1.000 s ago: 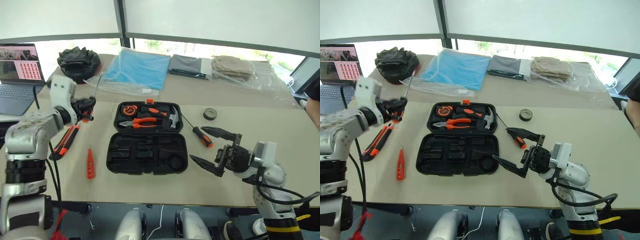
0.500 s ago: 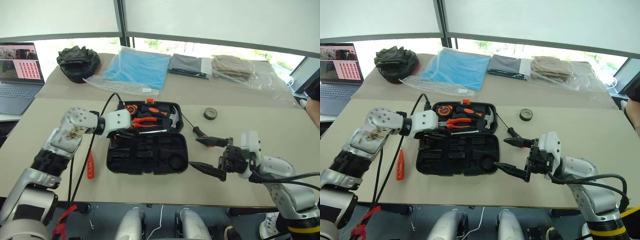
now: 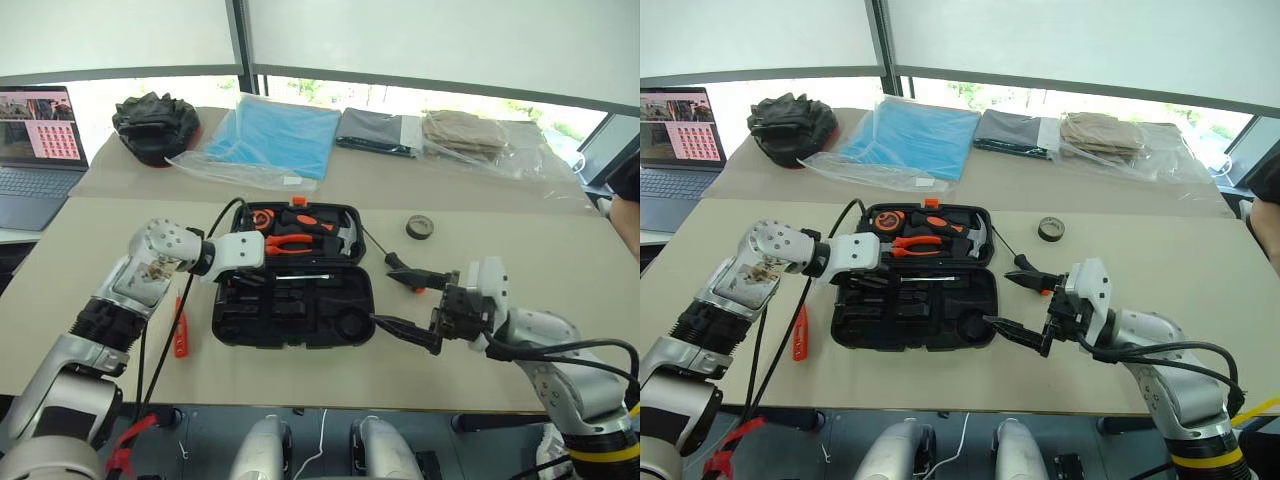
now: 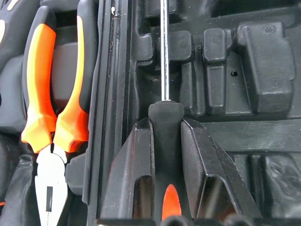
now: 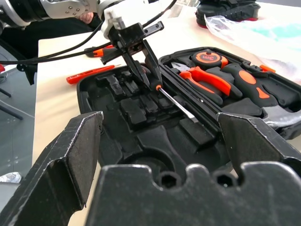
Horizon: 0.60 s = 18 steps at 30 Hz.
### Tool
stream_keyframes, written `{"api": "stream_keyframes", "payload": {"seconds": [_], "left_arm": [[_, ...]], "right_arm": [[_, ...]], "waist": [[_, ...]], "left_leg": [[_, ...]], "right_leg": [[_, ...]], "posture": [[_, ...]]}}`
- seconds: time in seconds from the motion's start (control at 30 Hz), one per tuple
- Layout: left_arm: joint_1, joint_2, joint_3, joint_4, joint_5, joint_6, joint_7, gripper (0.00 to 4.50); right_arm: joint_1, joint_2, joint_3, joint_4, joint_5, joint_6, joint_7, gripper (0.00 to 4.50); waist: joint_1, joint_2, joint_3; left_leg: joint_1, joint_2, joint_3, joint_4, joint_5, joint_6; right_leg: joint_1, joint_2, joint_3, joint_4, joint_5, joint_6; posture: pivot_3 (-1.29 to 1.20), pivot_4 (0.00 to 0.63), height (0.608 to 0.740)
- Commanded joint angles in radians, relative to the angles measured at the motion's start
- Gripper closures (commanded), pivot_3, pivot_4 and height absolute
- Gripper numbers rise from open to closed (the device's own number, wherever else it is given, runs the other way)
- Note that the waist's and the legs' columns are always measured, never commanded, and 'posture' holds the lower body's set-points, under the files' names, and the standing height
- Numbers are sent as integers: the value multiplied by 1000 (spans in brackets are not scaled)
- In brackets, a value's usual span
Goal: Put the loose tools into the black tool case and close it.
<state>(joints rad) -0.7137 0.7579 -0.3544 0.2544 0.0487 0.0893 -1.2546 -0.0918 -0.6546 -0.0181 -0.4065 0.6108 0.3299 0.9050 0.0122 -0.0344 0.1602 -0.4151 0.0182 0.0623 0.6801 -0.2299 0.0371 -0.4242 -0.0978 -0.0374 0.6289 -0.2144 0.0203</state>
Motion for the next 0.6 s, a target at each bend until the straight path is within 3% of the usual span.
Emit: {"api": "stream_keyframes", "payload": {"seconds": [0.03,0.33,0.4,0.57,0.6], "left_arm": [[-22,-11,-18,31,75,3,44,4077],[-11,-25,-9,3,100,2,61,4077],[0,-27,3,-13,82,-6,58,3127],[25,-78,106,-94,-43,9,87,1484],[28,-78,122,-104,-57,12,85,1484]], "right_arm": [[-16,3,-12,-51,14,23,-14,0],[-6,8,-10,-105,87,90,3,0],[0,10,-11,-118,105,102,6,0],[13,10,-13,-138,145,129,16,0],[16,9,-15,-140,152,132,18,0]], "waist": [[0,0,0],[7,0,0],[7,0,0],[18,0,0],[22,0,0]], "left_leg": [[0,0,0,0,0,0],[1,0,-1,2,0,0],[1,0,-1,2,0,0],[0,0,-1,3,0,0],[-1,-1,-2,4,0,0]], "right_leg": [[0,0,0,0,0,0],[1,0,0,1,0,2],[1,0,0,1,1,1],[1,-2,0,1,1,1],[1,-2,-1,1,2,1]], "posture": [[0,150,740],[0,150,740],[0,150,740],[0,150,740],[0,150,740]]}}
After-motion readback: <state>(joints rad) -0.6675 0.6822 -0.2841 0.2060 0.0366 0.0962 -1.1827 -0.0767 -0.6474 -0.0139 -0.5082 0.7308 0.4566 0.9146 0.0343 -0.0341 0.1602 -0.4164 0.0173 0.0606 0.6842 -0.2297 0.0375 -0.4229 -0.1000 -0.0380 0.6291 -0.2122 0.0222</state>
